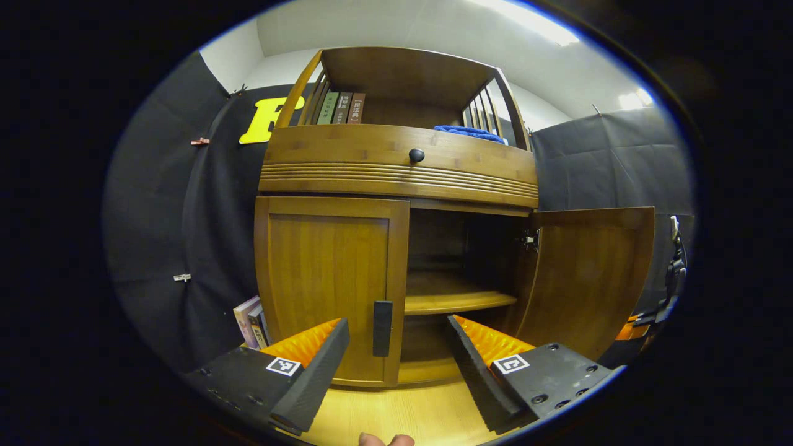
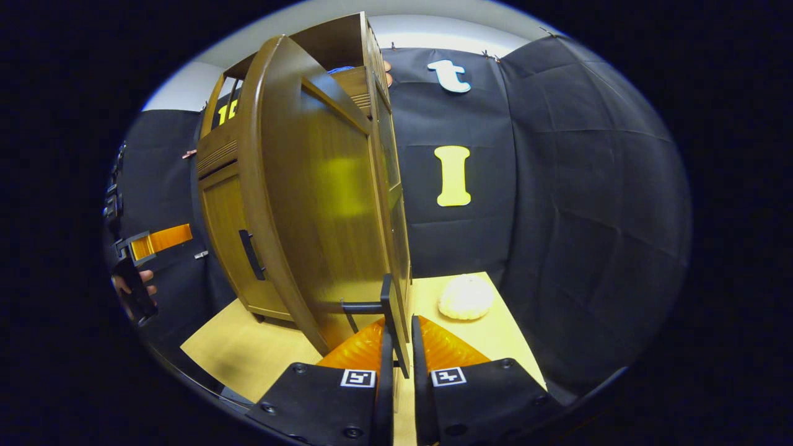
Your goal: Open the right door of the double-door shoe cabinet with the right hand, and open the left door with the left hand.
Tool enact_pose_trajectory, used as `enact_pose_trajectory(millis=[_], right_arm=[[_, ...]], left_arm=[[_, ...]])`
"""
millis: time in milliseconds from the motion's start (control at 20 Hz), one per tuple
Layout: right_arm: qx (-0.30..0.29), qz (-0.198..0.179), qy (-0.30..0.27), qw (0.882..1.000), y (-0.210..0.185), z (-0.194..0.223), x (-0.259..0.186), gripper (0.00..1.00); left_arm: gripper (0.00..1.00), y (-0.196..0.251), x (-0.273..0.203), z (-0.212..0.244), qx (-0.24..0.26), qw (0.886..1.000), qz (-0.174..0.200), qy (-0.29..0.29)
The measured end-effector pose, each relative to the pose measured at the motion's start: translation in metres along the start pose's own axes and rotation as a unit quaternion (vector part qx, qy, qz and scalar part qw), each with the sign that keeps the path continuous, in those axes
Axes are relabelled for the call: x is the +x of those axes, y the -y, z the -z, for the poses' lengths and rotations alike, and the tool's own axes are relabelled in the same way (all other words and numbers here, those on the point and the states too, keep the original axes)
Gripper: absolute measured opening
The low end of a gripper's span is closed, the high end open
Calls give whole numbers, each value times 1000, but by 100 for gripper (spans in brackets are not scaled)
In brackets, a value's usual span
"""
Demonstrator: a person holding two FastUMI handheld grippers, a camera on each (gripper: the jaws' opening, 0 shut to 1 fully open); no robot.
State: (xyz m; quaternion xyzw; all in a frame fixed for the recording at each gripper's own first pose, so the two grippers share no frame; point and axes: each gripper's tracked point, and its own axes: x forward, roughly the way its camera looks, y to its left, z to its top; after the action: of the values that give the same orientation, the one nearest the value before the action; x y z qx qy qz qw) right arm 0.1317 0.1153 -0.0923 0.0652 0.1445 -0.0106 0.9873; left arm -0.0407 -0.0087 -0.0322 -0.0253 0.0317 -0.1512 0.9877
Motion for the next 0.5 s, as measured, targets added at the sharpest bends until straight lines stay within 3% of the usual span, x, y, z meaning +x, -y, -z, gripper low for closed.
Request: enact_pose_trajectory(millis=[500], right_arm=[[-8, 37, 30, 999, 17, -16, -9, 21]], left_arm=[[97, 4, 36, 12, -3, 1000, -3, -12]])
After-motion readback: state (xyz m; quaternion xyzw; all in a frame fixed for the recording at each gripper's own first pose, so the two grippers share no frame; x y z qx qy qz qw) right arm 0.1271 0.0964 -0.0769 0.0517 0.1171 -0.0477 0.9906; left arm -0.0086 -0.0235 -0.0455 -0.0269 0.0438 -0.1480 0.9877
